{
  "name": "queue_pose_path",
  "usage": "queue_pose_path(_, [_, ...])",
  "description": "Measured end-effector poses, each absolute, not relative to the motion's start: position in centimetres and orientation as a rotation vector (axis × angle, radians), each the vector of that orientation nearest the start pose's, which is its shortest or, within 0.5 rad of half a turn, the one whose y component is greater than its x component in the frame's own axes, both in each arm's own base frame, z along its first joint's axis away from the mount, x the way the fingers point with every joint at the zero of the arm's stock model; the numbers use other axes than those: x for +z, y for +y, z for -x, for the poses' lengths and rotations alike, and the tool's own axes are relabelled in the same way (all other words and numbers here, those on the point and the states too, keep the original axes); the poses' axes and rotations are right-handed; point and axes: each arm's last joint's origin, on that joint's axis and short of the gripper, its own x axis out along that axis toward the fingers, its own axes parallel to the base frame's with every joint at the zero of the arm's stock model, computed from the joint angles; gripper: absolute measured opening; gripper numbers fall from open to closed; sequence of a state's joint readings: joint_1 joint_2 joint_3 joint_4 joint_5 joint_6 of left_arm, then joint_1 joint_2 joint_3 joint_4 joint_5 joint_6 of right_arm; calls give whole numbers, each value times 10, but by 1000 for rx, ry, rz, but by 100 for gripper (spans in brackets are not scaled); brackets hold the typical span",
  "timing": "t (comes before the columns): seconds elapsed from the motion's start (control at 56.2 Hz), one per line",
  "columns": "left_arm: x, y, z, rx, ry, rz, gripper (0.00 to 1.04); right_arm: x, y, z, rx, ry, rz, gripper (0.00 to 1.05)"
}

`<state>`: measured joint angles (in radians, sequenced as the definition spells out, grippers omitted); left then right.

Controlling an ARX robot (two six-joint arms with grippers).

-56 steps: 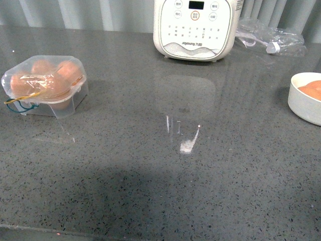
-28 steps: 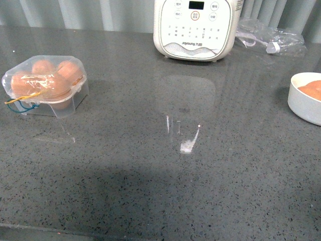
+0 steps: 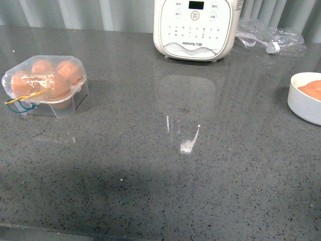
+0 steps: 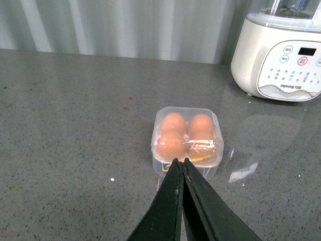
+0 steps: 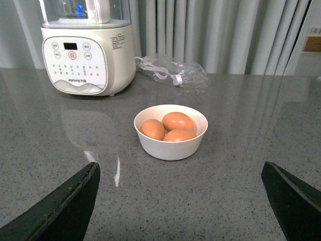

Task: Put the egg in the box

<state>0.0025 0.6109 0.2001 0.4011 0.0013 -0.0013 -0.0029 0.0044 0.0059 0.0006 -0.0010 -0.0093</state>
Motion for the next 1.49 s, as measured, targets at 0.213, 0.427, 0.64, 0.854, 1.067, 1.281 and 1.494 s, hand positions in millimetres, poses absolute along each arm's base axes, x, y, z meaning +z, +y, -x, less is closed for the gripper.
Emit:
queue_pose_path(0.213, [196,0,-137,1,1,1,4,165,0,-98,-2,-2,9,97])
queue_pose_path(0.427, [185,0,-128,2,2,1,4,165,0,-98,-2,-2,9,97])
queue_pose_path(0.64, [179,0,-122,1,2,1,4,165,0,-98,-2,-2,9,97])
queue_pose_path(0.854, [176,0,-115,3,-23,2,4,165,0,-98,-2,-2,9,97])
queue_pose_path(1.067, [176,0,-111,3,-32,2,4,165,0,-98,-2,-2,9,97])
queue_pose_path(1.281, [175,0,-105,3,-23,2,4,165,0,-98,-2,-2,9,97])
queue_pose_path(1.494, [173,0,-96,2,-25,2,4,165,0,-98,-2,-2,9,97])
